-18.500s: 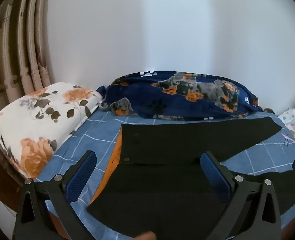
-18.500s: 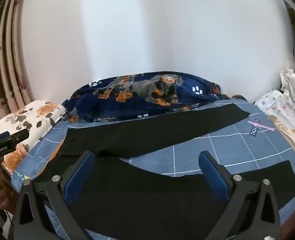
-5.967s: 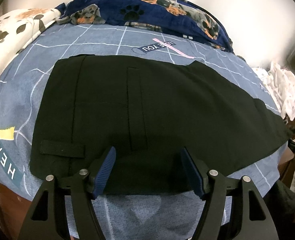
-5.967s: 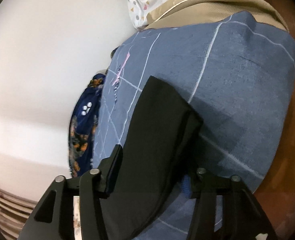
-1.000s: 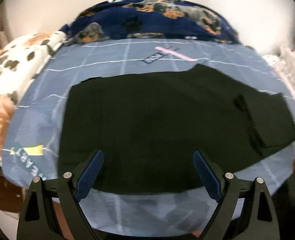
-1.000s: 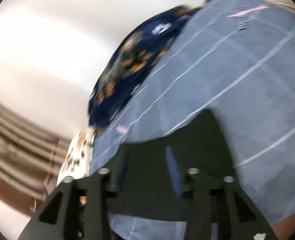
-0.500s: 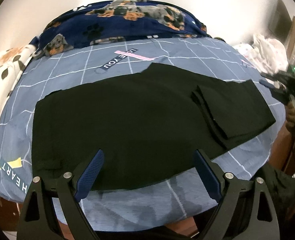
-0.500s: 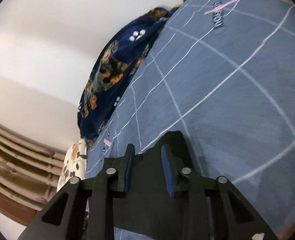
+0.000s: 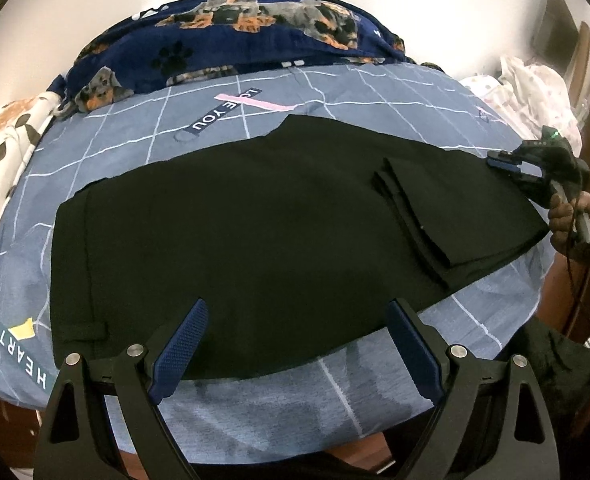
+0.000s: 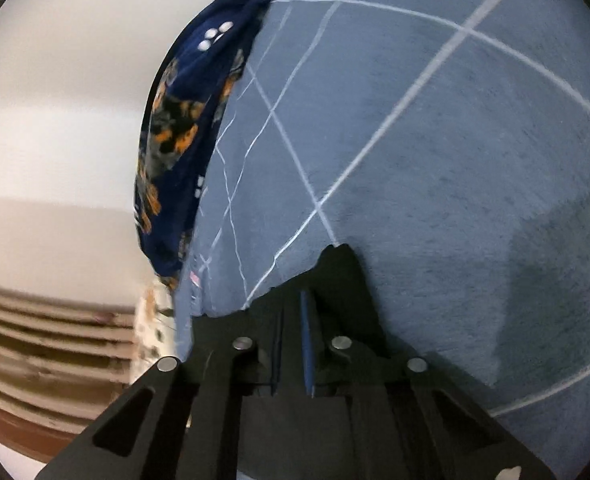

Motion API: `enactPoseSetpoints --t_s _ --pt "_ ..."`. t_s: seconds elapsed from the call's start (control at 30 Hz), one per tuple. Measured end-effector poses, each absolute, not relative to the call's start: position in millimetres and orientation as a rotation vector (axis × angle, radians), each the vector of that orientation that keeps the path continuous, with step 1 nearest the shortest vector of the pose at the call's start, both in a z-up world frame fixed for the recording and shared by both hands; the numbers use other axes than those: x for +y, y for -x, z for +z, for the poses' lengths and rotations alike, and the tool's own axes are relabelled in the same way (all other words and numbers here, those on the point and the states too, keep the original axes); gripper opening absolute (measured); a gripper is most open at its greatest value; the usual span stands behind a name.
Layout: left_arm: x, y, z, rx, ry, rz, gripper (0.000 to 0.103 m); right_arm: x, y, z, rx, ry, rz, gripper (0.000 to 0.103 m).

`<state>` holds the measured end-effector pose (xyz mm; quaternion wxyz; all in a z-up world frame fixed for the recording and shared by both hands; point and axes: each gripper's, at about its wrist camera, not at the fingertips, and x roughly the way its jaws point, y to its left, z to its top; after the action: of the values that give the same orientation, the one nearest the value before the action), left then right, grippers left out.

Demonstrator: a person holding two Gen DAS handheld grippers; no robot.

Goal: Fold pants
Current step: 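Withdraw the open right gripper from the folded pants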

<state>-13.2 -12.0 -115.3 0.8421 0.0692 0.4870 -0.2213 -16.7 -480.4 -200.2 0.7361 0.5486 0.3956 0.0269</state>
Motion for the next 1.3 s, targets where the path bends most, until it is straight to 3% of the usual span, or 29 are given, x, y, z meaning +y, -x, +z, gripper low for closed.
enactPoseSetpoints --t_s 0.1,0.27,0.43,0.53,0.63,0.7,0.97,1.17,1.3 --pt "-11 13 -115 1.027 -0.143 -0.467 0.091 -489 22 -196 0.814 -1.262 0.076 0.015" --pt "-9 11 -116 1.034 -0.122 -0.465 0.091 -505 29 -172 0.719 -1.256 0.093 0.016" --pt "-10 12 -117 1.037 -0.13 -0.463 0.091 -500 24 -186 0.775 -1.258 0.102 0.016" --pt "-11 13 -117 1.033 -0.137 -0.465 0.091 -497 21 -203 0.821 -1.268 0.069 0.005" --pt "-13 14 -118 1.035 -0.142 -0.469 0.091 -498 21 -205 0.824 -1.28 0.074 0.003" --pt "-13 14 -118 1.038 -0.151 -0.467 0.091 -502 27 -200 0.793 -1.3 0.101 0.013" --pt "-9 11 -117 1.039 -0.123 -0.468 0.091 -494 78 -159 0.755 -1.124 0.318 0.018" --pt "-11 13 -116 1.028 -0.141 -0.466 0.091 -468 93 -190 0.846 -1.06 0.351 0.017" --pt "-5 11 -115 1.03 -0.117 -0.451 0.091 -468 89 -203 0.893 -1.017 0.303 0.006"
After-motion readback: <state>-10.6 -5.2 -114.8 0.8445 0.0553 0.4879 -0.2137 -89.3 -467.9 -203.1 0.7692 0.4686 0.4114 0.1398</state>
